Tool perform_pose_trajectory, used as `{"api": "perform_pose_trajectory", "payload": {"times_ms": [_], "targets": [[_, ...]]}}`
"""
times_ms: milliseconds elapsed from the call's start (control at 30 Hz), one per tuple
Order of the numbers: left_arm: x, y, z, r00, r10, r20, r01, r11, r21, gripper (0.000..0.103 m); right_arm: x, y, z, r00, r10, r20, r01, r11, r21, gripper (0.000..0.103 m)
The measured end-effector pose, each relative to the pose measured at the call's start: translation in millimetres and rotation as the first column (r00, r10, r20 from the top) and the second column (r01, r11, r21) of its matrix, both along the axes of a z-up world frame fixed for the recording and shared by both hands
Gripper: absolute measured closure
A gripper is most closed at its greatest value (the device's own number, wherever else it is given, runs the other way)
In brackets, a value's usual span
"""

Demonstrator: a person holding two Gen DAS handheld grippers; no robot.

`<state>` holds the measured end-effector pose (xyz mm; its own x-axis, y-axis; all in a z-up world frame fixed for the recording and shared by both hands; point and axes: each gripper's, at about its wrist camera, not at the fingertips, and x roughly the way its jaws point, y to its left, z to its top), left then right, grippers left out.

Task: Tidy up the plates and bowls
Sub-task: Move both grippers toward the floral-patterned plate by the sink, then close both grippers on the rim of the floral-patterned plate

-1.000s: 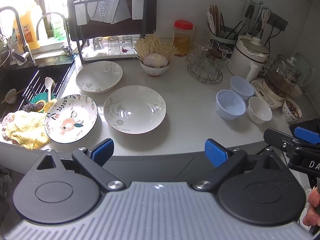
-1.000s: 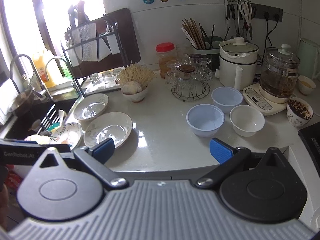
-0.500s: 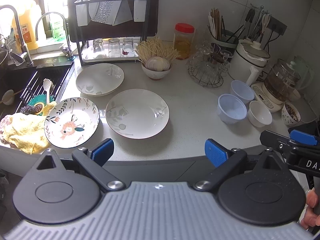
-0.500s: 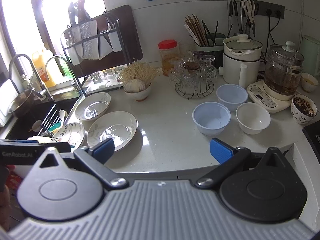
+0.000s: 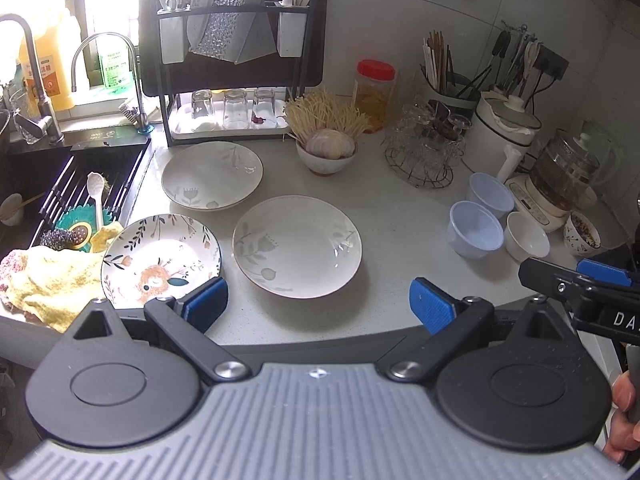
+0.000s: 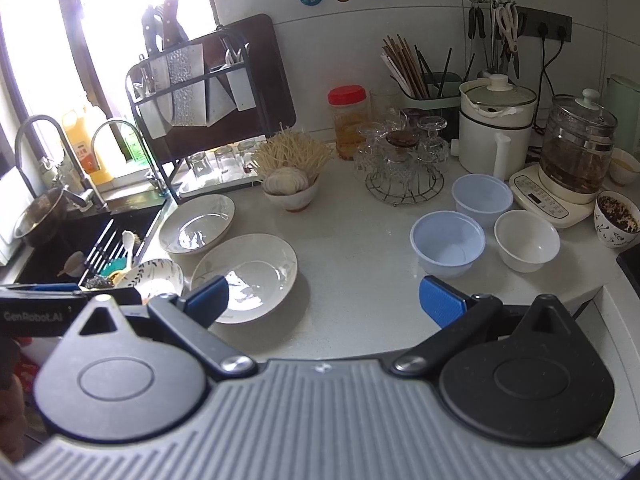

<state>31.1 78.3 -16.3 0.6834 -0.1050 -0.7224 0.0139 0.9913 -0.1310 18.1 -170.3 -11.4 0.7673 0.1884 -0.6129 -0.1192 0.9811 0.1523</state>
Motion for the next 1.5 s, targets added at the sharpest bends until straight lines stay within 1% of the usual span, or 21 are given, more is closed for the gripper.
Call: {"api": "perform_pose_trajectory", "payload": {"times_ms": [267, 367, 500, 600, 733, 867, 1067, 1233, 1333, 1367, 1433, 1500], "targets": [[4, 35, 2, 0.999, -0.032, 0.022, 0.032, 0.999, 0.020, 0.004, -2, 31, 2, 0.998, -0.049, 0.031, 0.048, 0.999, 0.019, 0.000], [2, 49, 1, 0.999, -0.026, 0.023, 0.025, 0.999, 0.028, 0.004, -5, 42, 2, 0.998, -0.063, 0.030, 0.062, 0.998, 0.028, 0.000], [2, 66, -1, 1.000, -0.029, 0.000, 0.029, 0.999, 0.030, 0.004, -7, 56, 0, 0.997, -0.068, 0.038, 0.067, 0.997, 0.030, 0.000], [2, 74, 1, 0.999, -0.033, -0.002, 0.033, 0.999, 0.037, 0.004, -6, 62, 1, 0.998, -0.059, 0.031, 0.057, 0.997, 0.051, 0.000], [5, 85, 4, 1.000, -0.004, -0.001, 0.004, 1.000, 0.027, 0.004, -1, 70, 5, 0.998, -0.045, 0.044, 0.043, 0.998, 0.034, 0.000], [8, 92, 7, 1.000, 0.024, 0.016, -0.024, 0.999, 0.032, 0.004, 8, 76, 9, 0.997, -0.031, 0.064, 0.029, 0.999, 0.030, 0.000], [16, 108, 7, 0.997, 0.067, 0.023, -0.068, 0.997, 0.035, 0.004, 26, 89, 12, 0.996, -0.008, 0.088, 0.004, 0.999, 0.039, 0.000], [33, 127, 5, 0.997, 0.078, 0.013, -0.079, 0.996, 0.040, 0.004, 41, 107, 5, 0.997, 0.011, 0.074, -0.015, 0.998, 0.055, 0.000], [47, 139, -1, 0.997, 0.075, 0.009, -0.075, 0.996, 0.040, 0.004, 48, 117, -3, 0.998, 0.027, 0.049, -0.031, 0.997, 0.066, 0.000], [53, 143, -4, 0.997, 0.079, 0.002, -0.079, 0.996, 0.038, 0.004, 51, 120, -6, 0.999, 0.025, 0.039, -0.028, 0.997, 0.074, 0.000], [66, 151, -9, 0.996, 0.092, -0.012, -0.091, 0.996, 0.019, 0.004, 57, 120, -14, 1.000, -0.011, 0.013, 0.010, 0.994, 0.111, 0.000], [77, 157, -14, 0.995, 0.096, -0.029, -0.096, 0.995, 0.002, 0.004, 64, 120, -19, 0.999, -0.037, -0.008, 0.038, 0.991, 0.125, 0.000]]}}
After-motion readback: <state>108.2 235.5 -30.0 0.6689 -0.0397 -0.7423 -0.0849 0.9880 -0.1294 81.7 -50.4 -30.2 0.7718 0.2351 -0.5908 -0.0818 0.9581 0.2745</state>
